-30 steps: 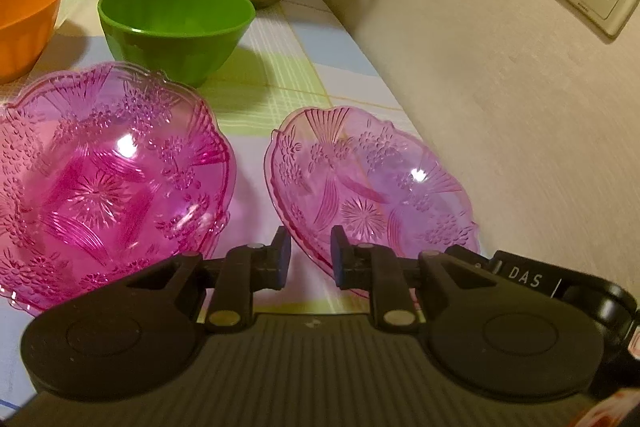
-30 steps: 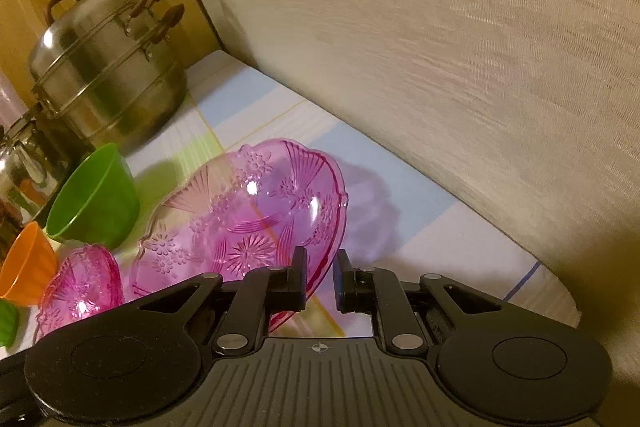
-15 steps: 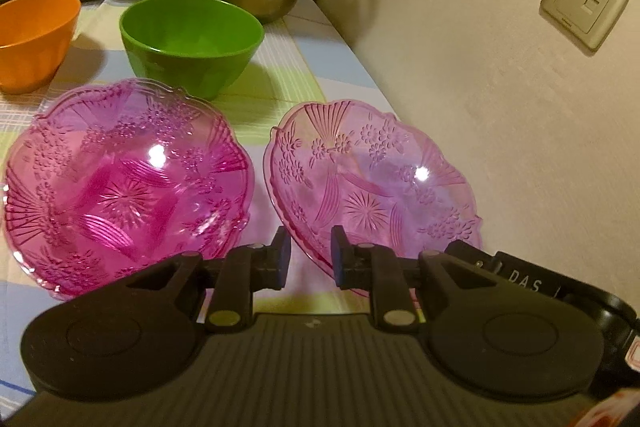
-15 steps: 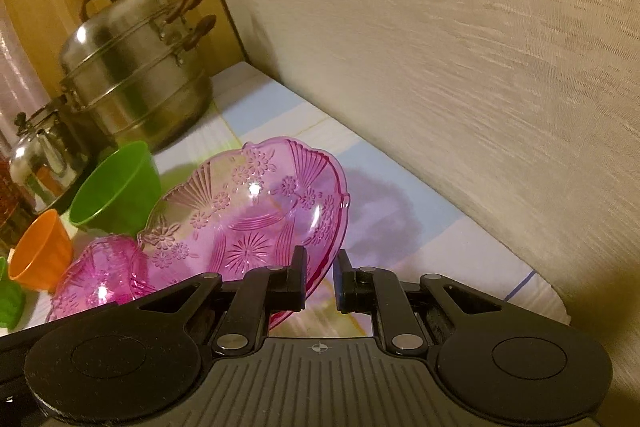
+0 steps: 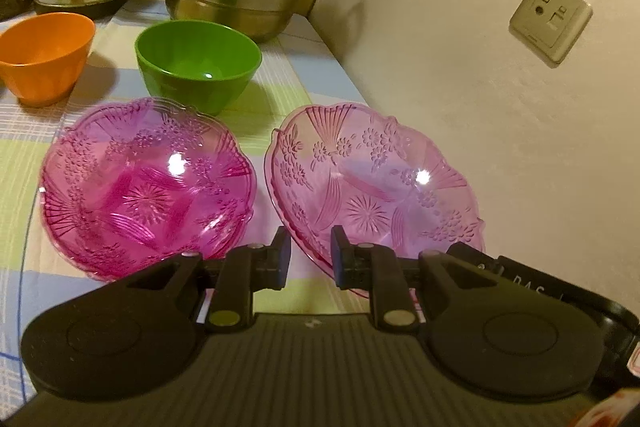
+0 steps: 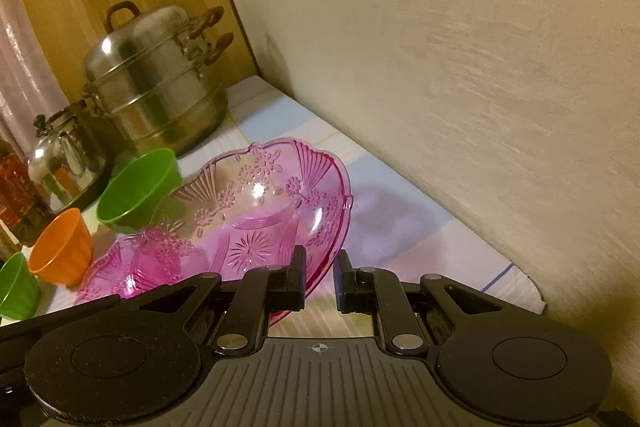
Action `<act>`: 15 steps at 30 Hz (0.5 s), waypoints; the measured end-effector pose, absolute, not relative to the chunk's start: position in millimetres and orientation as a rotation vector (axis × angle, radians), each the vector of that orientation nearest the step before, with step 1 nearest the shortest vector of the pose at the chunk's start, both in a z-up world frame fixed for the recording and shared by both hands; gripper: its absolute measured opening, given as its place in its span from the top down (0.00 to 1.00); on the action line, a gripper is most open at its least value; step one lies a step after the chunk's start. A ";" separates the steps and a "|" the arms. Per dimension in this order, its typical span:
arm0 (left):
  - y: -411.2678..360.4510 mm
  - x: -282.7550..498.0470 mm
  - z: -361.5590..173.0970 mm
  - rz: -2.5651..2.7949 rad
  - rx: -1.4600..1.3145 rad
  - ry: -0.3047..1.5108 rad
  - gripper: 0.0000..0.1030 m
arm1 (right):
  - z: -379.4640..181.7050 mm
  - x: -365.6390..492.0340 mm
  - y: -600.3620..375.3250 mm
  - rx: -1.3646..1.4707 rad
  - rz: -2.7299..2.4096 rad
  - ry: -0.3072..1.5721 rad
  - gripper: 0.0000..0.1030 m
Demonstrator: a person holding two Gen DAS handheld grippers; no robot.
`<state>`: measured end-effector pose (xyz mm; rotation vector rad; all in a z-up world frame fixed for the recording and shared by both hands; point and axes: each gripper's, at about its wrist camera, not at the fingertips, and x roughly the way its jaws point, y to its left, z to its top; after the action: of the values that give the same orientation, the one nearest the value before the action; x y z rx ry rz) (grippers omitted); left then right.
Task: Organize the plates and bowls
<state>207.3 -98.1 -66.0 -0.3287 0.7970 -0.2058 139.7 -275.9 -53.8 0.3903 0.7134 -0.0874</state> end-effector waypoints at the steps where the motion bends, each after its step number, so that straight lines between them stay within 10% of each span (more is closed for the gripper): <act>1: -96.9 204.8 -64.2 -0.205 -0.330 0.795 0.82 | -51.6 137.2 -275.0 0.387 -0.084 0.710 0.87; 15: -64.7 167.7 -34.2 -0.156 -0.338 0.751 0.82 | -21.0 111.9 -244.9 0.369 -0.018 0.685 0.87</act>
<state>167.7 -64.7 -34.2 -0.3378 0.7512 -0.1562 111.9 -244.9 -21.0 0.3692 0.6848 -0.0185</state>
